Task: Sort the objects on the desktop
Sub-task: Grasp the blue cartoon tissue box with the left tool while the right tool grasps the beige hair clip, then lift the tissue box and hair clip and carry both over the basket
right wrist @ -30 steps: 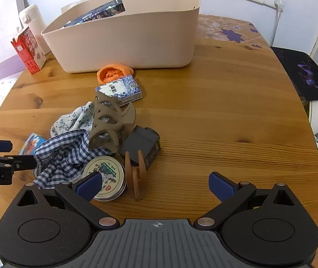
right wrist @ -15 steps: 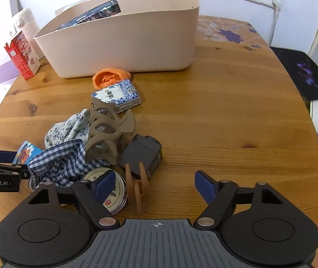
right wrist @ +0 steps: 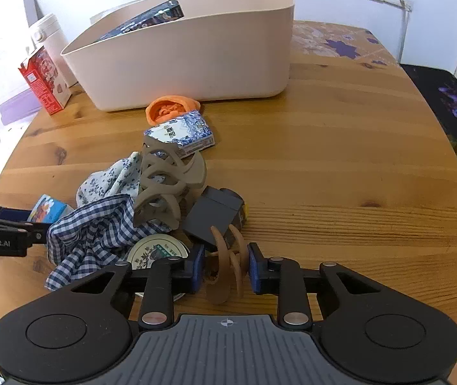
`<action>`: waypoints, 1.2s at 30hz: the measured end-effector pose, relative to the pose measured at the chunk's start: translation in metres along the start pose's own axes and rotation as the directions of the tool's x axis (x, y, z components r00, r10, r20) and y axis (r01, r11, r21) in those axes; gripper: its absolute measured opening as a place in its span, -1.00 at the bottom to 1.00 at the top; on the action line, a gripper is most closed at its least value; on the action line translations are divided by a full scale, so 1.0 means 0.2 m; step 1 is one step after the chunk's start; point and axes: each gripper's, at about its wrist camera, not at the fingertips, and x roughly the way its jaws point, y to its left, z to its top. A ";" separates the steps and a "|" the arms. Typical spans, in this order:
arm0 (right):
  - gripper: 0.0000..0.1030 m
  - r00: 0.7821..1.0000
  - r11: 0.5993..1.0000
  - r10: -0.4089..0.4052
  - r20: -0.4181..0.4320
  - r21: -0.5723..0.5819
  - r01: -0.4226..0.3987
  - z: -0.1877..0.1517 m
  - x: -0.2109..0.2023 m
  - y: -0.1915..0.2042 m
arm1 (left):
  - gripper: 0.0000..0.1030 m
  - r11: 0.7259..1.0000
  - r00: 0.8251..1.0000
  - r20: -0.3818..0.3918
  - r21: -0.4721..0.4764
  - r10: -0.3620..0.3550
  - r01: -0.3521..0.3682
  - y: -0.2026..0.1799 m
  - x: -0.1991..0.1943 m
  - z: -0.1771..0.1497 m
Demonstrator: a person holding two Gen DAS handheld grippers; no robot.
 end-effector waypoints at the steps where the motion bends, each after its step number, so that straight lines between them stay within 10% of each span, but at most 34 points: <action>1: -0.56 1.000 1.000 0.000 0.006 -0.002 0.000 0.00 -0.01 0.00 | 0.25 1.000 1.000 0.003 0.003 0.002 -0.002 0.00 -0.01 0.00; 36: -0.65 0.975 0.995 0.098 0.202 -0.034 -0.093 -0.01 -0.42 -0.05 | 0.25 0.992 0.971 0.212 -0.090 0.108 -0.091 0.00 -0.49 -0.07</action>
